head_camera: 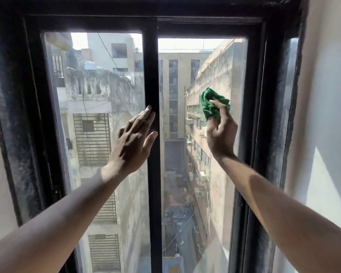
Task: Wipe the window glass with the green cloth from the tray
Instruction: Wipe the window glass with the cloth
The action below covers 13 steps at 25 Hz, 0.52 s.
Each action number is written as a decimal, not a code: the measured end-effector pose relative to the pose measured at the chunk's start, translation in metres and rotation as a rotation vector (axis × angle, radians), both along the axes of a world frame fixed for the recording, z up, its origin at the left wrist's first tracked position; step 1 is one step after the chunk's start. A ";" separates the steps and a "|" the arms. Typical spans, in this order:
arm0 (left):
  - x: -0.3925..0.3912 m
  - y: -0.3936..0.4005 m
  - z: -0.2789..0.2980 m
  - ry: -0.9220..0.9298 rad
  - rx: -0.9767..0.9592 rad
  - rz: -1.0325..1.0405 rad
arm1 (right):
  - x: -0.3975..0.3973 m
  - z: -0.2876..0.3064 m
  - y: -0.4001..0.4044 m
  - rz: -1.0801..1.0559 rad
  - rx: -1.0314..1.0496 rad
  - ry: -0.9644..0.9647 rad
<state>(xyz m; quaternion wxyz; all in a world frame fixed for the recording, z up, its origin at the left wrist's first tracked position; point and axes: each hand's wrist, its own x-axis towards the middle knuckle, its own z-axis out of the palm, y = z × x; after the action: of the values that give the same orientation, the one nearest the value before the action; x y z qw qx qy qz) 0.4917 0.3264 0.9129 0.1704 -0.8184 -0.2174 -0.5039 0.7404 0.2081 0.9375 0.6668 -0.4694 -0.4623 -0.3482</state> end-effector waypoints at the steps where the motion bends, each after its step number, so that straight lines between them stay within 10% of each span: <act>1: -0.001 -0.008 0.002 -0.022 -0.093 -0.092 | -0.013 0.006 -0.005 0.130 0.008 0.126; 6: -0.002 -0.046 0.023 -0.234 -0.649 -0.518 | -0.068 0.021 -0.037 0.856 -0.412 0.581; 13: -0.082 -0.068 -0.034 -0.481 -1.065 -0.615 | -0.142 -0.037 -0.030 1.153 -0.689 0.796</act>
<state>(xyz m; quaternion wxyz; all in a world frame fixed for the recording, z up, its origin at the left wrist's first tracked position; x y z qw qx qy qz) 0.4102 0.2583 0.8790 -0.4627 -0.6802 -0.2253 -0.5220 0.5984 0.1785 0.9008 0.6748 -0.4252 -0.4413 0.4113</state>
